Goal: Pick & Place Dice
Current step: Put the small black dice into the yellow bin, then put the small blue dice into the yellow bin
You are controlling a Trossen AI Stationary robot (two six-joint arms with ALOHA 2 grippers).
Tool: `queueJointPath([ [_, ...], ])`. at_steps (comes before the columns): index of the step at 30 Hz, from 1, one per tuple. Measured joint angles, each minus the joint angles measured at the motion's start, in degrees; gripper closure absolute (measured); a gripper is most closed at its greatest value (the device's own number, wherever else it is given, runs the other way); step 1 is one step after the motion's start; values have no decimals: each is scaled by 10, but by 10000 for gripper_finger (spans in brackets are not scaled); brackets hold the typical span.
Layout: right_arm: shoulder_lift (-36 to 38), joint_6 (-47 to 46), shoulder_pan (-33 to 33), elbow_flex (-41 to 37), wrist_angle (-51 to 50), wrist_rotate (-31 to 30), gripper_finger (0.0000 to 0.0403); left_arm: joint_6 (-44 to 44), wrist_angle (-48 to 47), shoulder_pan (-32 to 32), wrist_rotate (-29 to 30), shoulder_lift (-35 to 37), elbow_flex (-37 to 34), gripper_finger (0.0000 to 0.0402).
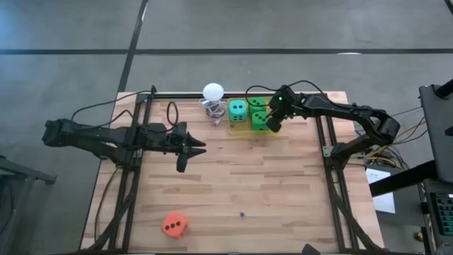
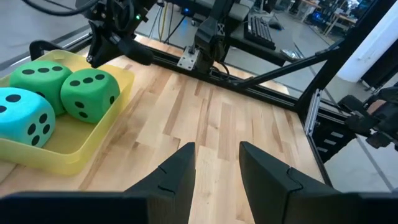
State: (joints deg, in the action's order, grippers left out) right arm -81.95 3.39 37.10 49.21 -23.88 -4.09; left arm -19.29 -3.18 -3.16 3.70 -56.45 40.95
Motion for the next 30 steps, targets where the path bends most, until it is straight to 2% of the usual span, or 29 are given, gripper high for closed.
queueJointPath([
  [5,0,28,2,0,-13,36,336,0,-15,0,3,0,0,273],
  [21,1,46,5,3,-30,41,247,-2,-43,2,15,0,0,273],
  [24,5,43,4,19,-52,41,242,-2,-44,2,15,0,0,273],
  [30,53,26,-15,52,-162,39,254,-2,-46,2,15,0,0,273],
])
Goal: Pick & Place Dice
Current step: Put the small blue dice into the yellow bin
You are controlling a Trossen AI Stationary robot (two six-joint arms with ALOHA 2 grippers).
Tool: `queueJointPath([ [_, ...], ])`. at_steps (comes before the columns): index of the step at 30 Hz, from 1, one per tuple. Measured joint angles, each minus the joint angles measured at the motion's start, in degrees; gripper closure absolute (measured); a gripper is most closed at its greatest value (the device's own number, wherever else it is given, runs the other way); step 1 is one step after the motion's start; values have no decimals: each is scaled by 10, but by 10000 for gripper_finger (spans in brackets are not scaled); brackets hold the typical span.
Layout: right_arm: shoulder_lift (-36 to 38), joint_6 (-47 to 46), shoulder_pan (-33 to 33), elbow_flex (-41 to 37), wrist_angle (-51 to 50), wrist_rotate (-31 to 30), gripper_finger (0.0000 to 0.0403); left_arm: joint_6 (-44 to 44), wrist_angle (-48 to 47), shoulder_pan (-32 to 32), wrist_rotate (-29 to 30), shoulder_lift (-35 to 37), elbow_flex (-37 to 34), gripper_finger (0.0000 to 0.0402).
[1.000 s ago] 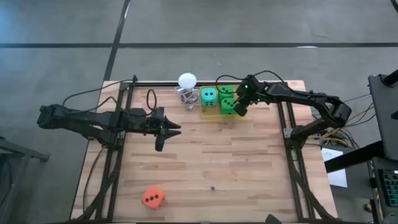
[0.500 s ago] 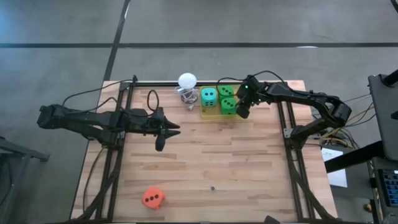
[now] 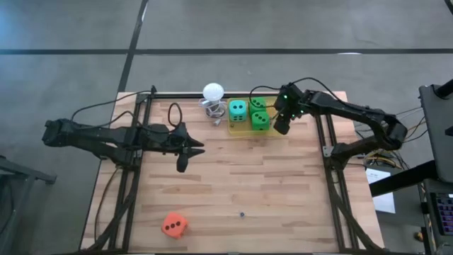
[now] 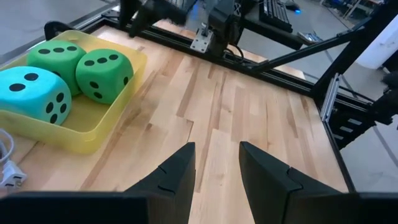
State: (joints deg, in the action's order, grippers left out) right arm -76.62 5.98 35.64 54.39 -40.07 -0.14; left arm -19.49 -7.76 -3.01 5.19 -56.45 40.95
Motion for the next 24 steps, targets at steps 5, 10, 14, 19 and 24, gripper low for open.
queueJointPath([
  [5,79,-54,-98,8,-40,35,266,0,-16,0,0,0,0,273],
  [10,124,-127,-288,-2,23,26,273,-13,-18,1,3,0,0,273],
  [14,109,-170,-446,-4,84,-62,275,-16,-18,1,4,0,0,273],
  [19,42,-192,-571,-4,146,-129,275,-18,-23,1,4,0,0,273],
  [24,-54,-210,-613,6,184,-133,271,-20,-26,1,4,0,0,273],
])
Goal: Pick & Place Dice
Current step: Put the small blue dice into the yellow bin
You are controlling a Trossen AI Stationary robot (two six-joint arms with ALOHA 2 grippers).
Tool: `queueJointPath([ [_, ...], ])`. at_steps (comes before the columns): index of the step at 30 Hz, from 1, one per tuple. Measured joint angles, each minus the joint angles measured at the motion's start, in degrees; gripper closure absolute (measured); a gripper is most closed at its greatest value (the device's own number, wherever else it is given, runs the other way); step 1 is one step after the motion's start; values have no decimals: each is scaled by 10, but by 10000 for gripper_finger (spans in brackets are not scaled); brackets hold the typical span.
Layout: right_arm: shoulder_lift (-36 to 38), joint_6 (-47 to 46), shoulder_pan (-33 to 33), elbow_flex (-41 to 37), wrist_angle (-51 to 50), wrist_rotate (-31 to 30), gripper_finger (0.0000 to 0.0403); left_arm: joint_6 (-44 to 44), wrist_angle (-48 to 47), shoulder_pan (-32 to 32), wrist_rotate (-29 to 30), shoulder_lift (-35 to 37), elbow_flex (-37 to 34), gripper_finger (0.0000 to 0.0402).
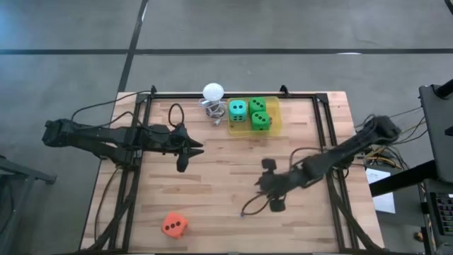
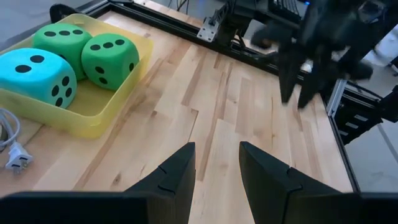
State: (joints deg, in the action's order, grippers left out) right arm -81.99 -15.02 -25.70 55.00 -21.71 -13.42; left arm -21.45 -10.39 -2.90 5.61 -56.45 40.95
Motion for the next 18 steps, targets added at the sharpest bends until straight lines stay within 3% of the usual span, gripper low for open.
queueJointPath([
  [10,-184,-6,-14,90,47,47,228,0,-12,0,0,0,0,273],
  [18,-270,20,-35,160,32,63,229,-13,-43,0,0,0,0,273],
])
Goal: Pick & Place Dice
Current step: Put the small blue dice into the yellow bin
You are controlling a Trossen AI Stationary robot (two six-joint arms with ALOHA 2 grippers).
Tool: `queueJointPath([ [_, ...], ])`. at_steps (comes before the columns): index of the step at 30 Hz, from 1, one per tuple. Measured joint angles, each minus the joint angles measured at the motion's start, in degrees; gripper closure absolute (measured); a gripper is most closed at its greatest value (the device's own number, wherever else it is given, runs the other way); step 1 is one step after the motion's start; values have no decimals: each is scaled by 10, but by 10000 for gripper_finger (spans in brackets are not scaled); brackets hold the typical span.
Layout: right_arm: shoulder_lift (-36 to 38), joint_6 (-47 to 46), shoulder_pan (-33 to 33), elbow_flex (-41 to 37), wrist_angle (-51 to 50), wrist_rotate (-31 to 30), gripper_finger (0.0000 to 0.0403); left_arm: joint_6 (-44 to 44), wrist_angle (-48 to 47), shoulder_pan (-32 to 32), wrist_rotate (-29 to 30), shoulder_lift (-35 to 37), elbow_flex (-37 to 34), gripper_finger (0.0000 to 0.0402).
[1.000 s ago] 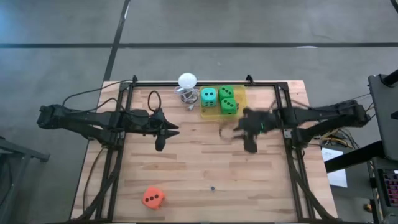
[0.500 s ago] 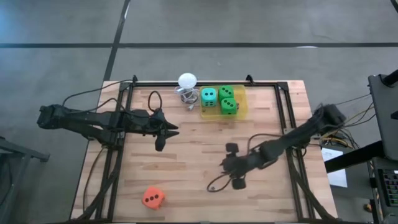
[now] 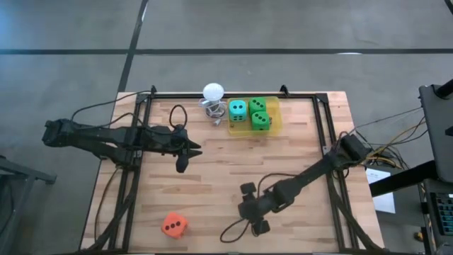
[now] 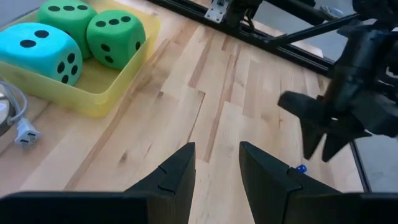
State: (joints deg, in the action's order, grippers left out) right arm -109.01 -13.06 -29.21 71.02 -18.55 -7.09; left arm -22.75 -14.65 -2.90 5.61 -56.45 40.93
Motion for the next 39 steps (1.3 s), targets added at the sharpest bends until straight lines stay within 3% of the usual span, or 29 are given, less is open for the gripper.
queueJointPath([
  [12,-54,2,-2,30,6,33,234,0,-7,0,0,0,0,273],
  [39,-63,33,3,-29,83,25,246,-2,-8,0,0,0,0,273],
])
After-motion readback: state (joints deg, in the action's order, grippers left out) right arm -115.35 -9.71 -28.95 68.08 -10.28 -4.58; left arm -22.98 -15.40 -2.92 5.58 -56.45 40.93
